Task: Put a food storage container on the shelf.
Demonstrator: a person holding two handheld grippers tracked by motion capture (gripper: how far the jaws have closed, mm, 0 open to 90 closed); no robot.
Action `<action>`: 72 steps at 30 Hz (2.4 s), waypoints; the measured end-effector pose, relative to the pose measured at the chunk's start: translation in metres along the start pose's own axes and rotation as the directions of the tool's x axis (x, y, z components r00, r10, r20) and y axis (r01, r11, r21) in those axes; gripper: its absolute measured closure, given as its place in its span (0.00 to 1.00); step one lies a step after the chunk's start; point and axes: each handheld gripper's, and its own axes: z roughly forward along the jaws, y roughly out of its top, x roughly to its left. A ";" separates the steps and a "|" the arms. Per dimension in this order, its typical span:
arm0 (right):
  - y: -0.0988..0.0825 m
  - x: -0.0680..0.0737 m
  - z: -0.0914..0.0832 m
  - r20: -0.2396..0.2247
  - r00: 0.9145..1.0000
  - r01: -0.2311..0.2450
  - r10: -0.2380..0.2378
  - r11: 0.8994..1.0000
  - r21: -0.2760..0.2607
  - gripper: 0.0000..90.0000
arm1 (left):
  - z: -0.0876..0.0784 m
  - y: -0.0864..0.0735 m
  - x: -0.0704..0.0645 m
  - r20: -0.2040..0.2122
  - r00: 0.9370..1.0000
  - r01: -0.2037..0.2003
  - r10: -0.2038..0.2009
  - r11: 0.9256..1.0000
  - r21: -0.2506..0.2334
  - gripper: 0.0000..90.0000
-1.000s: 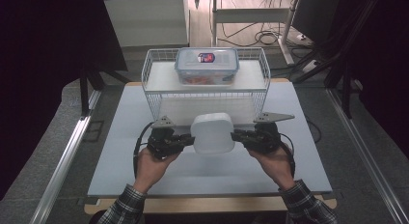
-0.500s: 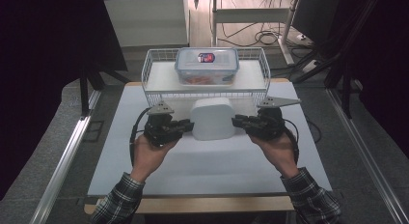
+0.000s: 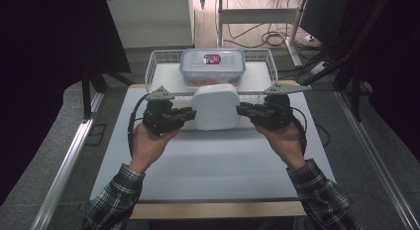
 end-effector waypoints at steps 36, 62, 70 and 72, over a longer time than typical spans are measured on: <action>0.076 -0.024 0.007 0.038 0.999 -0.031 0.035 0.995 -0.096 0.87 | -0.008 0.084 0.026 -0.069 0.998 -0.015 0.011 0.998 -0.053 0.86; 0.105 -0.046 0.028 0.038 0.994 -0.096 0.101 0.989 -0.114 0.86 | -0.003 0.113 0.050 -0.067 0.996 0.051 -0.059 0.993 -0.111 0.86; 0.111 -0.054 0.036 0.052 0.990 -0.122 0.128 0.987 -0.109 0.85 | 0.003 0.120 0.055 -0.084 0.994 0.066 -0.075 0.992 -0.109 0.85; 0.112 -0.056 0.038 0.052 0.990 -0.125 0.132 0.986 -0.111 0.84 | 0.004 0.120 0.056 -0.085 0.994 0.066 -0.076 0.992 -0.109 0.85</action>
